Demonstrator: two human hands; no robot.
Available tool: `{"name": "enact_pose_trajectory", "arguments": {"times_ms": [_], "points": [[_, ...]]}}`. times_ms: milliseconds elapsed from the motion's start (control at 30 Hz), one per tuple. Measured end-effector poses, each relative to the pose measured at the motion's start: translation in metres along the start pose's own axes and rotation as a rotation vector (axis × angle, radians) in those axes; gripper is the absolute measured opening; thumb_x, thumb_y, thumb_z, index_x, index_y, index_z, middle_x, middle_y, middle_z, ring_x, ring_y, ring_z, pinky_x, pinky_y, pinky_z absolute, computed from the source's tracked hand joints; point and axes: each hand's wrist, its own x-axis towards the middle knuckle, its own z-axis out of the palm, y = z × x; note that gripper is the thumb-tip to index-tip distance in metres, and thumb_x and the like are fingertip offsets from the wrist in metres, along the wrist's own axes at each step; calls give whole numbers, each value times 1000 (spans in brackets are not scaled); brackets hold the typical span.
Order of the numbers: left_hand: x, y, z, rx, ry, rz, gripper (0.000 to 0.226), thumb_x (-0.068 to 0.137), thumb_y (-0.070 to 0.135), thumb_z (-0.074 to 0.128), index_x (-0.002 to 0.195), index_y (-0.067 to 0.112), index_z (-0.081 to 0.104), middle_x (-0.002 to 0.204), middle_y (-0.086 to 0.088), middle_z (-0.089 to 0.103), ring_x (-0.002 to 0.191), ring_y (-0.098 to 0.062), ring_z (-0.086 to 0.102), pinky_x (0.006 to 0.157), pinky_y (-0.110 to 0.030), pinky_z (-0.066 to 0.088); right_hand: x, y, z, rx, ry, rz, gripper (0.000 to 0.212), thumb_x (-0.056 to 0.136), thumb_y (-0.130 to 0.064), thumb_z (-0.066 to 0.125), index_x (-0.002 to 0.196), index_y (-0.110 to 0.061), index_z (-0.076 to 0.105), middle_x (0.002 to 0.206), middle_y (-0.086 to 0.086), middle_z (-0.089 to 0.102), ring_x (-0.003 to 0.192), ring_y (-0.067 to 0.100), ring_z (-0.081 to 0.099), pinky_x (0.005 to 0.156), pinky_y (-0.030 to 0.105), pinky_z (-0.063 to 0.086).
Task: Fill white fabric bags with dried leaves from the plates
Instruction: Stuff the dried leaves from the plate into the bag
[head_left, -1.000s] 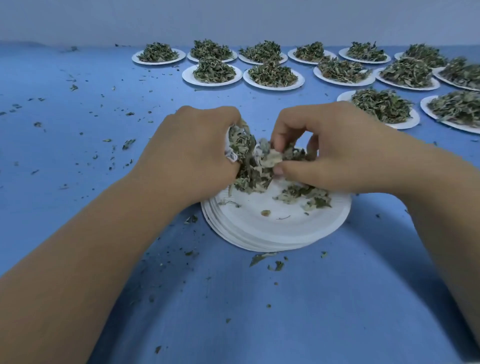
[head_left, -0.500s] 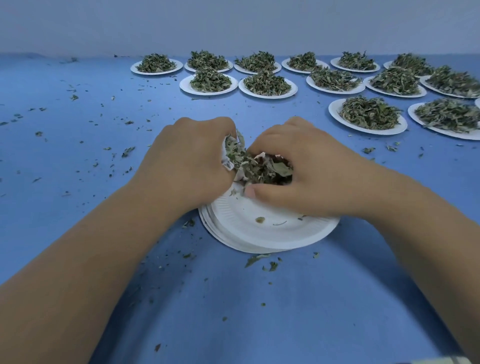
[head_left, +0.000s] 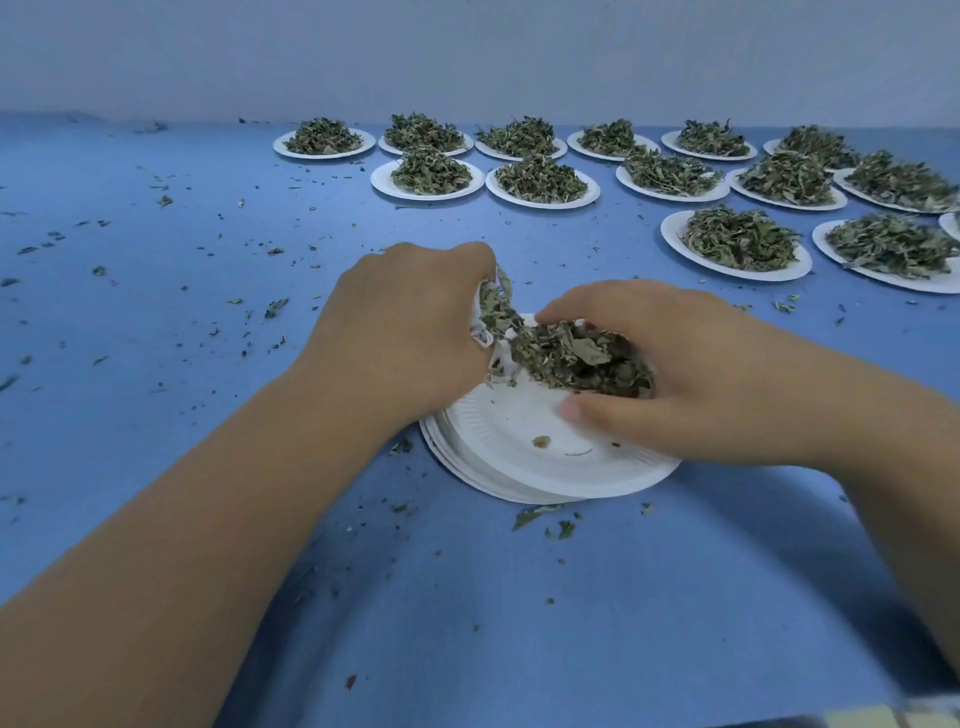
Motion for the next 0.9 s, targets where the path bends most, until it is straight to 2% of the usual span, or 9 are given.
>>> {"name": "enact_pose_trajectory", "arguments": {"times_ms": [100, 267, 367, 467, 567, 633, 700, 800, 900], "points": [[0, 1, -1, 22, -33, 6, 35, 79, 28, 64, 113, 28, 55, 81, 1, 60, 77, -31, 56, 66, -40, 52, -3, -1, -6, 45, 12, 29, 41, 88, -42, 71, 124, -55, 57, 115, -30, 61, 97, -17, 54, 79, 12, 39], [-1, 5, -2, 60, -42, 27, 34, 74, 21, 60, 108, 24, 55, 76, 2, 56, 72, -29, 53, 59, -37, 47, 1, -7, -11, 143, 136, 80, 22, 83, -30, 78, 90, -50, 72, 94, -24, 72, 73, 0, 65, 68, 7, 45], [0, 6, -5, 113, -42, 42, 35, 73, 19, 59, 108, 22, 53, 72, 5, 49, 66, -25, 47, 51, -31, 29, 6, -11, -22, 278, 244, 104, 17, 80, -38, 78, 92, -50, 74, 83, -24, 73, 64, 1, 66, 64, 11, 50], [-2, 12, -8, 130, -3, 67, 31, 73, 24, 61, 102, 23, 51, 70, 6, 44, 66, -25, 44, 50, -30, 21, 18, -22, -19, 345, 275, 83, 23, 79, -36, 82, 99, -39, 71, 88, -20, 74, 71, 3, 70, 76, 28, 59], [-4, 17, -10, 109, 28, 86, 26, 74, 27, 61, 91, 25, 41, 66, 7, 37, 61, -22, 36, 49, -28, 16, 30, -33, -4, 334, 350, 54, 22, 79, -24, 84, 86, -28, 64, 77, -17, 71, 59, -2, 58, 62, 11, 44], [-4, 15, -11, 102, 19, 74, 28, 75, 27, 62, 88, 26, 37, 66, 7, 36, 56, -15, 32, 49, -29, 15, 33, -36, 3, 397, 380, 56, 14, 77, -19, 85, 76, -24, 71, 75, -15, 72, 65, -2, 63, 62, 15, 47], [-3, 10, -11, 94, -1, 40, 26, 74, 26, 61, 88, 26, 38, 67, 6, 39, 57, -11, 32, 49, -30, 17, 32, -36, 5, 536, 311, 53, 11, 77, -19, 86, 80, -27, 79, 87, -16, 76, 81, 0, 72, 75, 17, 56], [-2, 4, -13, 82, -22, -4, 27, 72, 22, 61, 91, 24, 42, 70, 4, 42, 60, -18, 37, 49, -32, 19, 27, -30, 1, 717, 108, 15, 37, 85, 2, 77, 97, -33, 80, 110, -19, 75, 106, -1, 70, 93, 16, 53], [-3, 8, -14, 54, -22, 6, 27, 71, 20, 62, 92, 22, 44, 69, 4, 42, 60, -16, 36, 49, -31, 19, 29, -27, 1, 670, 181, 3, 41, 85, 12, 72, 94, -28, 78, 99, -9, 78, 99, 8, 74, 87, 24, 59]]}}
